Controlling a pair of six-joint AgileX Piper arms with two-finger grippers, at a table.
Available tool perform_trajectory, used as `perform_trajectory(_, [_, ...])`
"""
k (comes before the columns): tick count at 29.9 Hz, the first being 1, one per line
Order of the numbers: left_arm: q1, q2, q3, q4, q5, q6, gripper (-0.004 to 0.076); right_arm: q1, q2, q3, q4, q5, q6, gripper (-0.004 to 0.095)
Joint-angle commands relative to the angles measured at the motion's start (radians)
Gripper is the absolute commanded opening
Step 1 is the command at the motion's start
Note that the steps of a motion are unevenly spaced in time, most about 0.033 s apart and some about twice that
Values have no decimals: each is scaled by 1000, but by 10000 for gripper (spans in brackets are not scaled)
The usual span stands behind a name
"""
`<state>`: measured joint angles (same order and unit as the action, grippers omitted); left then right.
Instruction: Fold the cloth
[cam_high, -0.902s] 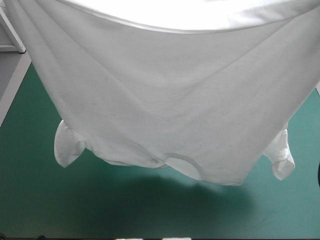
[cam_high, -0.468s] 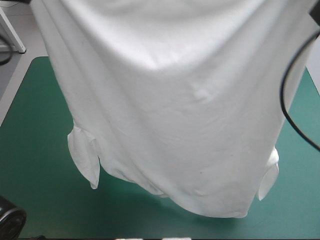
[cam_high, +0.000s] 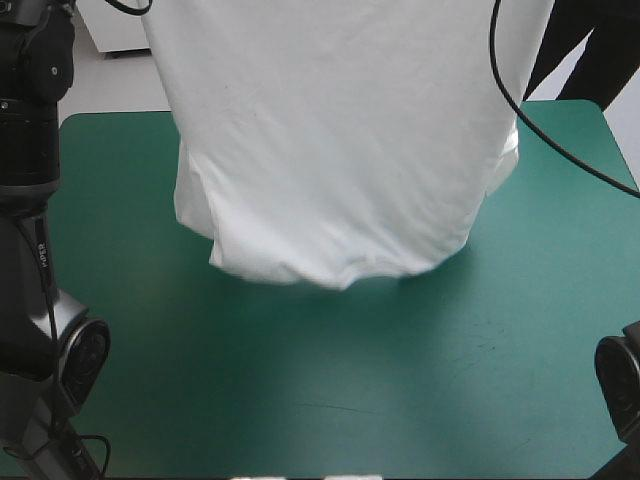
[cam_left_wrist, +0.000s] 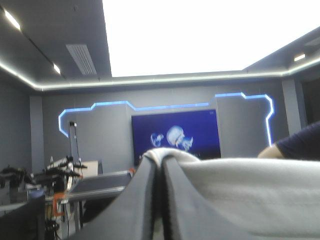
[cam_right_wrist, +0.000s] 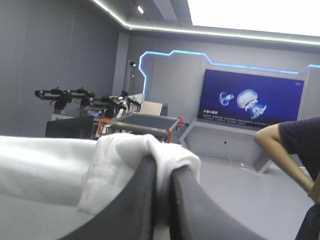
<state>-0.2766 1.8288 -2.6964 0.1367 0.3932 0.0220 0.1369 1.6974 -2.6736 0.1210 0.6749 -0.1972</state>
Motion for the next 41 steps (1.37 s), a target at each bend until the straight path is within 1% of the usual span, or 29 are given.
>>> perform_trajectory(1, [8,-39,-23,-34,-173,44,-22,0,-21,-20,-14,-101,-11,-10])
perform_trajectory(3, [8,-27,-23,-44,-144,48,-22,0,-3,-20,-12,-61,-11,-11])
perform_trajectory(5, [8,-2,-21,-62,-90,48,-22,0,10,-20,-12,-8,-9,-11])
perform_trajectory(8, [11,49,-12,-69,11,45,-22,0,42,-20,-19,112,37,-11])
perform_trajectory(10, [11,87,-12,-80,125,44,-22,0,70,-20,-27,233,66,-11])
perform_trajectory(12, [13,133,-12,-83,268,42,-22,-2,120,-20,-37,351,118,-11])
perform_trajectory(14, [18,176,-12,-97,391,20,-22,-2,162,-20,-40,458,134,-13])
perform_trajectory(16, [18,211,-12,-102,479,-3,-22,-2,213,-20,-32,547,148,-13])
perform_trajectory(17, [18,230,-12,-102,514,-10,-22,-2,246,-15,-30,575,156,-13])
perform_trajectory(20, [18,275,-12,-94,632,-15,-22,-2,282,48,-18,575,166,-13])
perform_trajectory(23, [37,335,-12,-66,784,-57,-22,-2,287,182,-18,575,175,-13])
perform_trajectory(24, [44,354,-12,-68,816,-71,-22,-9,285,239,-16,575,186,-13])
perform_trajectory(28, [46,402,-12,-71,858,-90,-22,-22,283,435,25,567,190,-13])
perform_trajectory(30, [46,416,-12,-71,890,-87,-22,-22,277,495,25,559,190,-13])
perform_trajectory(33, [46,426,26,-72,893,-90,-22,-22,277,550,27,560,190,-13])
perform_trajectory(35, [46,426,81,-86,893,-92,-22,-22,275,576,28,562,188,-13])
perform_trajectory(38, [37,399,218,-112,893,-92,-22,-22,259,627,28,571,184,-13])
perform_trajectory(40, [27,354,351,-110,866,-92,-22,-22,237,685,28,558,184,-13])
perform_trajectory(41, [24,328,414,-110,831,-94,-22,-22,223,712,28,552,184,-13])
